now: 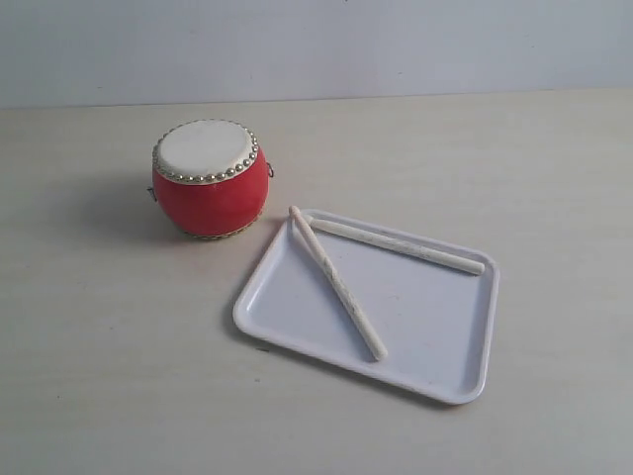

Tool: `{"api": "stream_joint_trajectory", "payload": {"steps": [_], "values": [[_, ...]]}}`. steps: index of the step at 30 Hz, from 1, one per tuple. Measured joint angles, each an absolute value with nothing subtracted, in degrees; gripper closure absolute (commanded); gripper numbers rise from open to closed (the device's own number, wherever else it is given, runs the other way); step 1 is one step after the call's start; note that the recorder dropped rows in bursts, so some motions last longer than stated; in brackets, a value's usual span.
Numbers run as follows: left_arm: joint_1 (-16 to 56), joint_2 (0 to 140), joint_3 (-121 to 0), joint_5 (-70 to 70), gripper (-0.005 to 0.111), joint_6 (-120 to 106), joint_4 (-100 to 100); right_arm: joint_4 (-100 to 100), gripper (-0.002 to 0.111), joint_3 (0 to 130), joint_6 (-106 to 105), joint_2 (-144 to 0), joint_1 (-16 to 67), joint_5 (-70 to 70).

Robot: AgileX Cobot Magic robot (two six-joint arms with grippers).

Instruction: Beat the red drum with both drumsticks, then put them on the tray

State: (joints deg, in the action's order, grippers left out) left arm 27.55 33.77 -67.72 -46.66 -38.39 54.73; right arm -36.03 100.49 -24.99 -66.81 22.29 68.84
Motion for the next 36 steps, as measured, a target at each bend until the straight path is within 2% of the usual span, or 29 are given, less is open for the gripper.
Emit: {"api": "stream_joint_trajectory", "payload": {"steps": [8, 18, 31, 36], "values": [[27.55, 18.93, -60.14, -42.86, 0.107, -38.39, 51.01, -36.48, 0.108, 100.49, -25.32, -57.30, 22.29, 66.28], [27.55, 8.53, -50.25, -38.69, 0.107, -38.39, 50.03, -37.29, 0.108, 97.83, -27.63, -48.49, 22.29, 63.55], [27.28, 0.18, -38.22, -33.83, 0.107, -32.25, 49.91, -37.41, 0.108, 70.15, -31.10, -31.64, 22.29, 48.63], [24.38, 0.08, -33.03, -33.83, 0.107, -31.24, 49.83, -37.51, 0.108, 57.37, -31.32, -22.75, 22.29, 40.37]]}}
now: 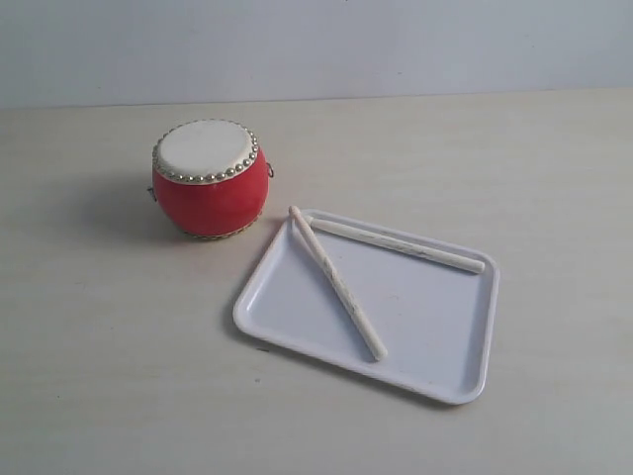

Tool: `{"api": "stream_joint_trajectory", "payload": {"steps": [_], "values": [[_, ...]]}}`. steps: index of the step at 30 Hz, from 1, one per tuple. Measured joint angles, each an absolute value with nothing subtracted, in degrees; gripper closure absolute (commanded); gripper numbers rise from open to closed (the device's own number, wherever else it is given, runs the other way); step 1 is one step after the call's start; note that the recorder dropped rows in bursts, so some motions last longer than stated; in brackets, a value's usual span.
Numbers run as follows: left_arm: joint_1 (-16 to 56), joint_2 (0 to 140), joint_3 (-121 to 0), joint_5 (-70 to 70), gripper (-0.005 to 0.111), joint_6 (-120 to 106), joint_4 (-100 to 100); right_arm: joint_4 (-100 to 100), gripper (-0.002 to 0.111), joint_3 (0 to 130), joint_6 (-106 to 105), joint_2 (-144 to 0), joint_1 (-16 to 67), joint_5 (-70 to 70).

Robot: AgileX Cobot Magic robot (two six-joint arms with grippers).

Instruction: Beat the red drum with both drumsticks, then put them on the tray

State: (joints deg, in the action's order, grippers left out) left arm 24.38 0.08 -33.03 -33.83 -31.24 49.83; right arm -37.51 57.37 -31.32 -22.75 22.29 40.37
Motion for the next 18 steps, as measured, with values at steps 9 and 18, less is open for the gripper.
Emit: {"api": "stream_joint_trajectory", "payload": {"steps": [9, 18], "values": [[15.93, 0.08, -25.52, -36.60, 0.107, -30.18, 51.43, -39.21, 0.108, 39.89, -31.45, -8.79, 22.29, 32.98], [13.77, 0.19, -18.49, -39.89, 0.107, -29.96, 52.30, -40.11, 0.108, 27.58, -31.45, -3.62, 22.29, 30.27]]}}
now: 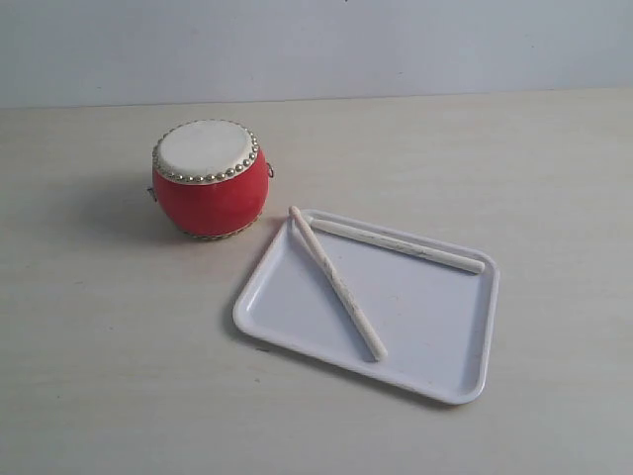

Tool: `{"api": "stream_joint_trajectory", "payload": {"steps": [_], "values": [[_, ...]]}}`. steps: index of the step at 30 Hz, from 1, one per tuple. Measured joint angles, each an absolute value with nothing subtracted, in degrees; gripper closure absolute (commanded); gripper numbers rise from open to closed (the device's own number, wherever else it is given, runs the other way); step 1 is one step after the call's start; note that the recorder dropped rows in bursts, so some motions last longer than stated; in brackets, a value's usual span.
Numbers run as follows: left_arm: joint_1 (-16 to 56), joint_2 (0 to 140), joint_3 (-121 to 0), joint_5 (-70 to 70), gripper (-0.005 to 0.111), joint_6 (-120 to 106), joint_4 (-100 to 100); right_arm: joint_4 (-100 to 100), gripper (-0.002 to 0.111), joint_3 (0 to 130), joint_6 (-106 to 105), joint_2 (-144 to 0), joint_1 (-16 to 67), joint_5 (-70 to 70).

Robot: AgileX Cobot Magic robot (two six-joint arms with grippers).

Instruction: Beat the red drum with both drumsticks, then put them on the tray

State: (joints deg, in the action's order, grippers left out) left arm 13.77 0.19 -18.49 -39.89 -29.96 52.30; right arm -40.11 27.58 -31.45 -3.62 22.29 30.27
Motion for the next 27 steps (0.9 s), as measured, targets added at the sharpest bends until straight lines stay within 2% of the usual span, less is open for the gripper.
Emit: {"api": "stream_joint_trajectory", "payload": {"steps": [15, 27], "values": [[13.77, 0.19, -10.93, -39.33, 0.107, -37.96, 63.08, -44.41, 0.108, 16.03, -34.17, -3.52, 22.29, 23.94], [13.77, 0.19, -0.31, -37.29, 0.107, -55.76, 76.31, -69.41, 0.108, 5.05, -63.36, -3.62, 22.29, 18.46]]}}
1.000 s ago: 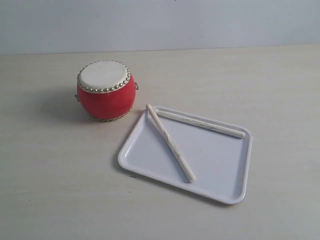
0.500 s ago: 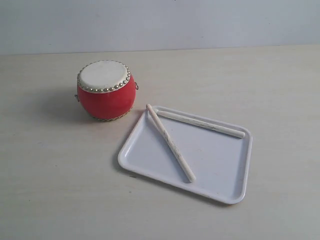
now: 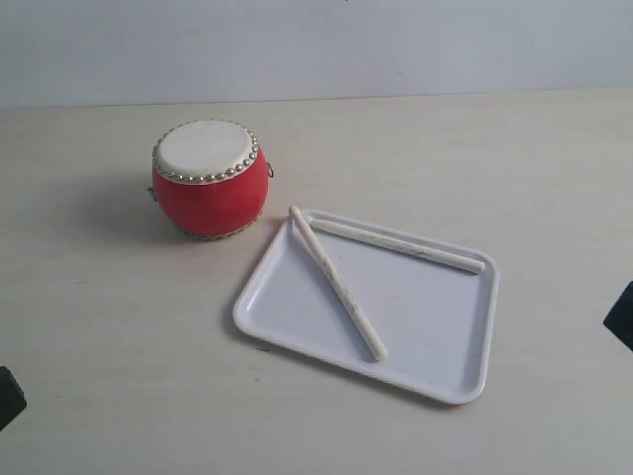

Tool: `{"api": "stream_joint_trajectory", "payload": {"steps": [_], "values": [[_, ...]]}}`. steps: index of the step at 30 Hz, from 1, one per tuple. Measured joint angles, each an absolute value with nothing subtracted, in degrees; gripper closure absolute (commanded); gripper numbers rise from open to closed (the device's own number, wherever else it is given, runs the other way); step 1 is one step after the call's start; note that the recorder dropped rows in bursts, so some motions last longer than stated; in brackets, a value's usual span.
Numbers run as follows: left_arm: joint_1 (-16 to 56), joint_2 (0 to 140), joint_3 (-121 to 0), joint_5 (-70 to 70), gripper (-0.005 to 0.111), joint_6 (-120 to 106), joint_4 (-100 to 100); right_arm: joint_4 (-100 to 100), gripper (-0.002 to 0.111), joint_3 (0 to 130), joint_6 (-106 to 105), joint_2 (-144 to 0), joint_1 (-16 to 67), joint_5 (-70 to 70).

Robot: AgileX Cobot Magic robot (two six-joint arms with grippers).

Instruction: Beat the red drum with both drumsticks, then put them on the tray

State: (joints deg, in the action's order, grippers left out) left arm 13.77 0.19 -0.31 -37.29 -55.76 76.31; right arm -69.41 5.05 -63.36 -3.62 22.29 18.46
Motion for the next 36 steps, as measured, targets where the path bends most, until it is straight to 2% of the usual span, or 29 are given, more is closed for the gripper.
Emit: {"api": "stream_joint_trajectory", "payload": {"steps": [6, 36], "values": [[13.77, 0.19, -0.20, -37.05, 0.107, -61.01, 77.86, -70.29, 0.108, 0.26, -66.71, -3.62, 22.29, 17.45], [13.77, 0.19, -0.20, -37.43, 0.107, -61.44, 77.88, -70.88, 0.108, 0.27, -67.33, -3.62, 22.29, 16.58]]}}
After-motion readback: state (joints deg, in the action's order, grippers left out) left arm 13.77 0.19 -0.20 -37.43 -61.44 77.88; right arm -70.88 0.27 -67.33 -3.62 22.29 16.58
